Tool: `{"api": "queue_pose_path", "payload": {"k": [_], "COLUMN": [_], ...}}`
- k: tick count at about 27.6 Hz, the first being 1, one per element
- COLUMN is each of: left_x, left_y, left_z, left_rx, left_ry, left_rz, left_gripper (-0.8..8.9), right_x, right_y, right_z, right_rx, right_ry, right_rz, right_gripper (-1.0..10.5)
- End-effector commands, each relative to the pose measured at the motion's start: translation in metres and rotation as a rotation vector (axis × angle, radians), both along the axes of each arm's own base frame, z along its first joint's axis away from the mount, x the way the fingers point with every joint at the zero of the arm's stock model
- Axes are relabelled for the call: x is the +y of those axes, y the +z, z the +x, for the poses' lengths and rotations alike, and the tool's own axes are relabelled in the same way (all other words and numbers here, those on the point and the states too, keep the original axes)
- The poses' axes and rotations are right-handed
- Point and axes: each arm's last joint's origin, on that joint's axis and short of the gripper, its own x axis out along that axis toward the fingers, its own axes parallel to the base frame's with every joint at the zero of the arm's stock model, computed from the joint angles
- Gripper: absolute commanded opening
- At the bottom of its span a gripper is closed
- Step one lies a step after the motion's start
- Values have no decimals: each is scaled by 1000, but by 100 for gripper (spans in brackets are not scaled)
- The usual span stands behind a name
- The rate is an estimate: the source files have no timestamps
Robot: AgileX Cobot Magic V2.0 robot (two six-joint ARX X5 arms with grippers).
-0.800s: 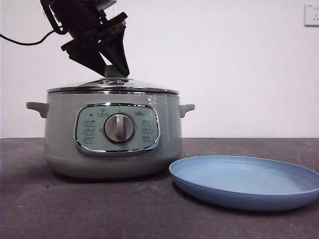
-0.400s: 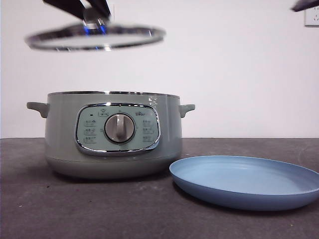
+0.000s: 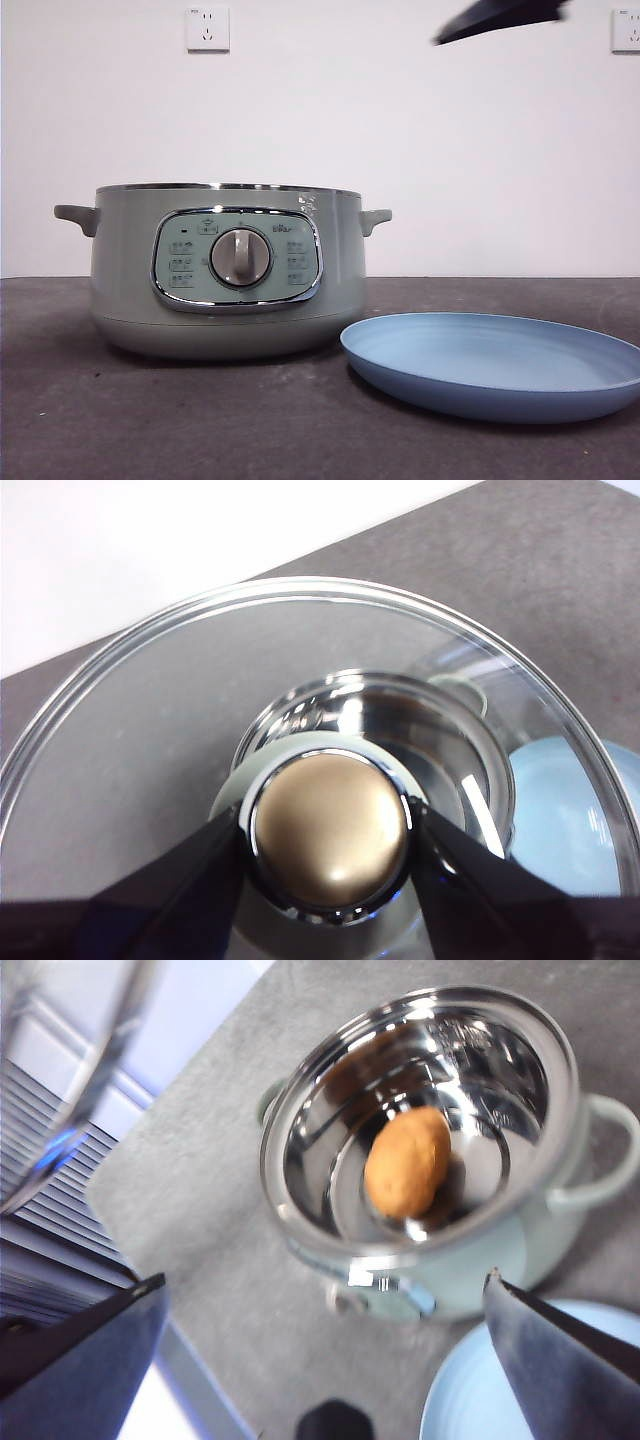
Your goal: Take the potato out from the steamer,put the potato on the plate,close the lid
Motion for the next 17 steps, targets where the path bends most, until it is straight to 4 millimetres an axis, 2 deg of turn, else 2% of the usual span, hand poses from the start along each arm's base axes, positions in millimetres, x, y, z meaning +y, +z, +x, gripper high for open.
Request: {"api": "queue_pose_path", "payload": {"k": [1, 5, 8, 11, 13, 17], "left_x": [9, 18, 25, 31, 33, 34], "left_y": [9, 10, 10, 11, 12, 9], "left_z": [-21, -44, -63, -80, -87, -90], "left_rx": [-51, -48, -53, -71, -80, -54], "left_ry": [11, 51, 69, 90, 91, 94], "left_rz": [-17, 3, 10, 6, 1, 1], "left_gripper": [-9, -9, -9, -9, -9, -9], "right_x": [28, 67, 102, 138, 154, 169], "right_y": [2, 2, -5, -28, -47, -83], "right_z": [22, 51, 73, 95, 105, 116], "right_rx": [5, -1, -4, -1, -10, 5], "right_ry": [2, 15, 22, 9, -11, -29], "right_rz": [-30, -78, -139, -210, -279, -368], "right_gripper": [626, 626, 626, 626, 626, 626]}}
